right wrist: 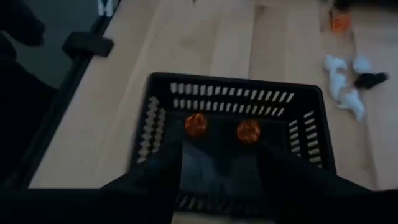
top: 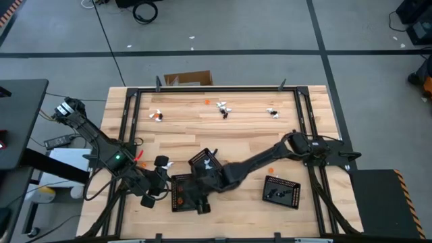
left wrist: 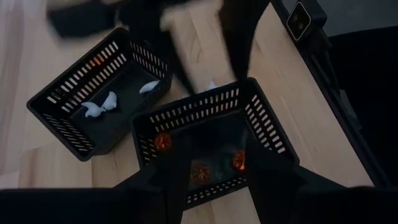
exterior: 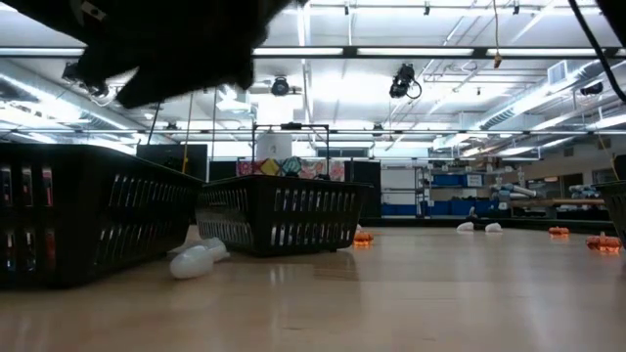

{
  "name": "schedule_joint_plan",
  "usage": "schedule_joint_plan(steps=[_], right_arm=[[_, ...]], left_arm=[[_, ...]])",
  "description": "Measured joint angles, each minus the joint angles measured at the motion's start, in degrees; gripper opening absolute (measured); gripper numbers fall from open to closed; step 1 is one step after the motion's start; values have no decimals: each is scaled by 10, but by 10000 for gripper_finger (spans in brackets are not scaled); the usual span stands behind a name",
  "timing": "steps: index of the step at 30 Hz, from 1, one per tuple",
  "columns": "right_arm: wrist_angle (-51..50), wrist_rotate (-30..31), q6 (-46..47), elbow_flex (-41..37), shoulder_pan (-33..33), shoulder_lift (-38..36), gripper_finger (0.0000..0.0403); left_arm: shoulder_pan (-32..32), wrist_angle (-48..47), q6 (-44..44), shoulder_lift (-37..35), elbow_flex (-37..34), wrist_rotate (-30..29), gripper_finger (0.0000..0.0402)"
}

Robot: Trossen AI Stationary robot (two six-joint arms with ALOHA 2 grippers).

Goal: Sort Halloween decoration
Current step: Put the black skeleton toy into the right black basket

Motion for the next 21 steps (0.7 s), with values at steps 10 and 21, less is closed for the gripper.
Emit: schedule_joint_plan(steps=[10, 21], right_arm=[[-93, 67, 116, -16, 60, -23, 205], [111, 82, 129, -185, 72, -17, 205]], left_arm=[[0, 0, -9, 0, 0, 0, 155], [0, 2, -8, 0, 0, -1, 155]])
